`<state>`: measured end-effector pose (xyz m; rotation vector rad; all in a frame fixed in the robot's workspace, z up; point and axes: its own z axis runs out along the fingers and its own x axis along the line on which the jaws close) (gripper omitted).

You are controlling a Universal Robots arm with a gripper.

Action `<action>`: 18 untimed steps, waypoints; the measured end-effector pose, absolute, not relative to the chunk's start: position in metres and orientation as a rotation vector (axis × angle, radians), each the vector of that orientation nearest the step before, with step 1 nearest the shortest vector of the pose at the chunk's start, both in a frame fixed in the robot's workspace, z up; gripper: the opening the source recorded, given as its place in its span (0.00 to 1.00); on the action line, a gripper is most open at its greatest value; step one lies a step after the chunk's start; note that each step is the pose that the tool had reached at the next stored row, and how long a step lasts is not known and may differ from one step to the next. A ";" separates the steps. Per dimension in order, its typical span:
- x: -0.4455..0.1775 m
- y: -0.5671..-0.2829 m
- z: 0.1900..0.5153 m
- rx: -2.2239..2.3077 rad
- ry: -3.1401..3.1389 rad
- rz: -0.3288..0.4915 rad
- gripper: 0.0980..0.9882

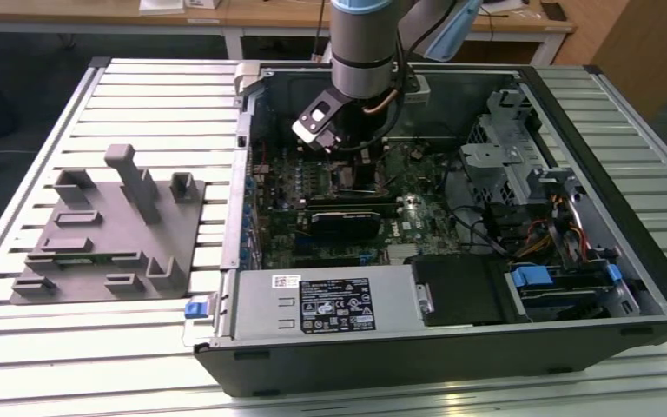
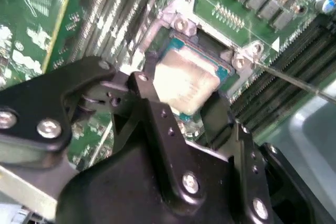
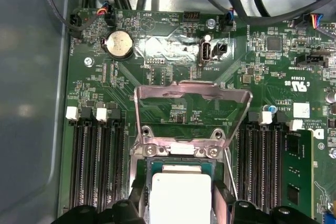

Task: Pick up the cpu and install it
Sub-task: 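Place the cpu into insertion slot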

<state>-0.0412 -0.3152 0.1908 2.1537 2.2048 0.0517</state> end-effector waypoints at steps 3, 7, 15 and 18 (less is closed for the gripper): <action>-0.041 -0.315 0.191 2.154 2.205 0.050 0.58; -0.041 -0.315 0.195 2.154 2.205 0.051 0.58; -0.041 -0.315 0.208 2.154 2.206 0.050 0.50; -0.041 -0.315 0.212 2.155 2.207 0.048 0.30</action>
